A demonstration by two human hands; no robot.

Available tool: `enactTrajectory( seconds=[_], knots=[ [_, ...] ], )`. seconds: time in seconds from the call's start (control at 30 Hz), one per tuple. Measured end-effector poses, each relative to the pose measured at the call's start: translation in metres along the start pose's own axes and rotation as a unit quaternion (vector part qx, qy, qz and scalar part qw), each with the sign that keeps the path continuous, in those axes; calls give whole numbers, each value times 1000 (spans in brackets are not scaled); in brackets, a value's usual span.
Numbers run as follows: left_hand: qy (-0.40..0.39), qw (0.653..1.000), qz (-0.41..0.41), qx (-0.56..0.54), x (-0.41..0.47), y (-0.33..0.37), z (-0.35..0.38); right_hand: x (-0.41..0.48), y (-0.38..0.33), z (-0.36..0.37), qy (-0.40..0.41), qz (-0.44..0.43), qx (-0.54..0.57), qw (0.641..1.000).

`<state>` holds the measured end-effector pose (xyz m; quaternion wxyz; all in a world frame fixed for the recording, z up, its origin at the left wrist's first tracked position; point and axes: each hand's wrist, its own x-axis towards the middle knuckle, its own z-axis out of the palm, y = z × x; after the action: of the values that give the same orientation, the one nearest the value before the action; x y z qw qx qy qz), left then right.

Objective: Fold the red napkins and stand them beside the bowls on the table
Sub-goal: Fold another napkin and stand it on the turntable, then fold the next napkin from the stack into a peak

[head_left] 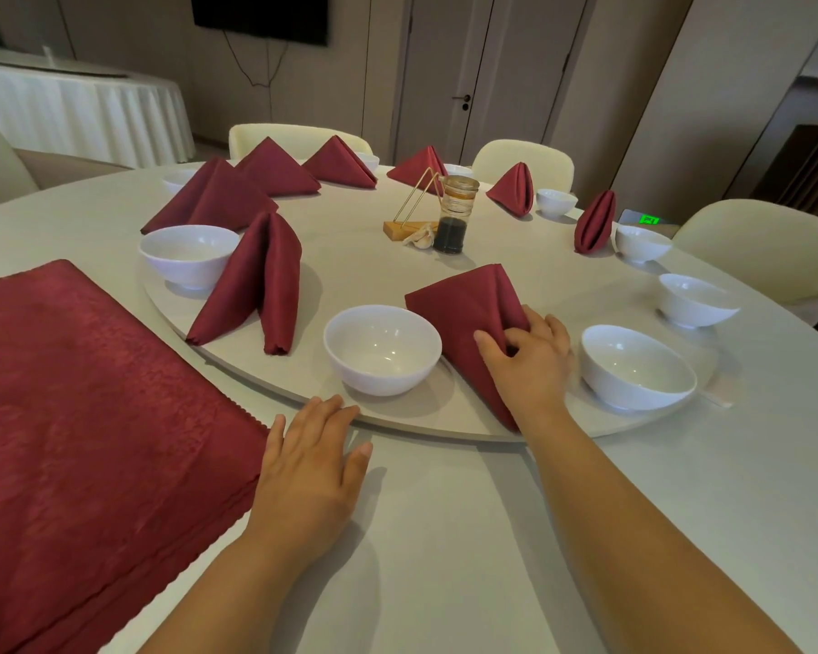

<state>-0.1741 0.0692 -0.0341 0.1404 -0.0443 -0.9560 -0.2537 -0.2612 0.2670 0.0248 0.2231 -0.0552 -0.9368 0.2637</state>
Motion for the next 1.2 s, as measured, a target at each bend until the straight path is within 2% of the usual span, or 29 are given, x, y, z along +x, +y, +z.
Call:
enactTrajectory(
  seconds=[0.17,0.3,0.37,0.53,0.73,0.87,0.97,1.03,1.1,1.2],
  knots=[
    [2,1000,2,-7,0,0,0,-9,6,-2,-14,-10,24,1000],
    [5,1000,3,-16,0,0,0,-19,17,-6,51,-14,151,987],
    [3,1000,2,-15,0,0,0,-21,23,-10,62,6,181,982],
    [-4,1000,-3,-15,0,2,-2,-11,34,-9,7,50,141,989],
    [-5,1000,-4,-11,0,0,1,-6,35,-8,27,41,113,992],
    [-10,1000,-5,-7,0,2,0,-23,34,-13,46,19,124,991],
    [-20,1000,-10,18,-1,5,-2,-56,27,-25,58,-35,158,985],
    [-21,999,-16,27,-1,8,-2,-85,25,-28,13,-64,167,984],
    [-16,999,-28,21,-2,14,-3,-113,27,-23,-83,-90,154,980],
    [10,1000,-17,15,-6,18,-7,-143,24,-16,-162,-175,54,970]
  ],
)
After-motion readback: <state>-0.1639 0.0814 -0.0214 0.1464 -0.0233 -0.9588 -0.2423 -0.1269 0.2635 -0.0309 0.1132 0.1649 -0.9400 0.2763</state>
